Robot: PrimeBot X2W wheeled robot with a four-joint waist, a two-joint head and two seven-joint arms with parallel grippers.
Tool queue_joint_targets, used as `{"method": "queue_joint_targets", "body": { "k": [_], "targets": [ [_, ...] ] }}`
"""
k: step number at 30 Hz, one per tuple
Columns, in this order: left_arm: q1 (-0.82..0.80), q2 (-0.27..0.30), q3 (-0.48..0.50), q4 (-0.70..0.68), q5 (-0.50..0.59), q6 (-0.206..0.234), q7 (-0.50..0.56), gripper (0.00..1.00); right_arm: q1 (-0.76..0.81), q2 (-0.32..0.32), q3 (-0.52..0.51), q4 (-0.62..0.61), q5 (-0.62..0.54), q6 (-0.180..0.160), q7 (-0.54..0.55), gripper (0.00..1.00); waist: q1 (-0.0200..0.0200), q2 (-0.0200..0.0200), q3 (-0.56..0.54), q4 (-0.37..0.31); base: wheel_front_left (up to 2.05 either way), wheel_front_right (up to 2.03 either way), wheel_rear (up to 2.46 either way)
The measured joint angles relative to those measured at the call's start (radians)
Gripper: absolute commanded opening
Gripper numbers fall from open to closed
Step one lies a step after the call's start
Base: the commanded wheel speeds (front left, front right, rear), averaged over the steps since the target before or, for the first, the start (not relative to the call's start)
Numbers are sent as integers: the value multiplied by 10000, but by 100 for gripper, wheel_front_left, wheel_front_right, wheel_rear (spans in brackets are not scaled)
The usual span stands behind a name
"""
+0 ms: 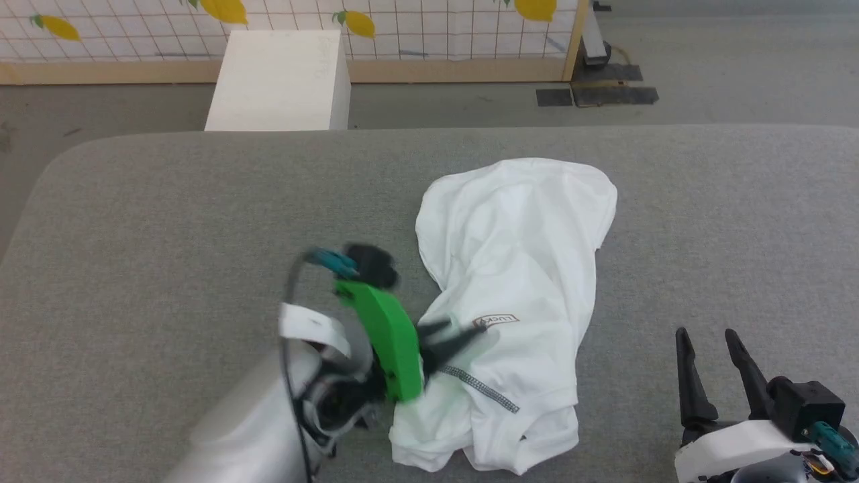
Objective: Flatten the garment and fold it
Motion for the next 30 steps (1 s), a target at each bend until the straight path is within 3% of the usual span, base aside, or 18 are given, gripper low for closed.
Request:
{"method": "queue_joint_targets", "body": {
  "k": [5, 8, 12, 17, 22, 25, 30],
  "targets": [
    [0, 558, 1908, -945, -343, 489, -1967, 100, 14, 0, -48, 48, 107, 0, 0, 100, 0, -1, -255, 191, 0, 0, 0],
    [138, 1043, 2752, -1135, 347, 848, -3766, 100, 12, -4, -6, 247, 232, 0, 0, 100, 0, 0, -384, 300, 0, 0, 0],
    [930, 1227, 3789, -1095, 1534, 1499, -6635, 100, -12, 0, 138, 715, 376, 0, 117, 100, 0, -1, -523, 421, 0, 0, 0],
    [2120, 1083, 4447, -1225, 3701, 2098, -7014, 100, -49, 2, 155, 909, 359, 0, 516, 100, 0, 0, -591, 630, 0, 0, 0],
    [3353, 353, 5016, -1883, 6349, 2178, -7055, 100, -608, 2, -12, 928, 313, 0, 1501, 100, 0, 0, -500, 803, 0, 0, 0],
    [3949, -201, 5156, -1965, 7016, 2150, -7055, 100, -1267, -4, -79, 1003, 157, 0, 2614, 100, 0, 0, -397, 913, 0, 0, 0],
    [4219, -859, 5613, -2080, 7632, 1810, -7055, 100, -2672, -6, 190, 1417, -399, 0, 5377, 100, 0, 0, -118, 1078, 0, 0, 0]
  ]
}}
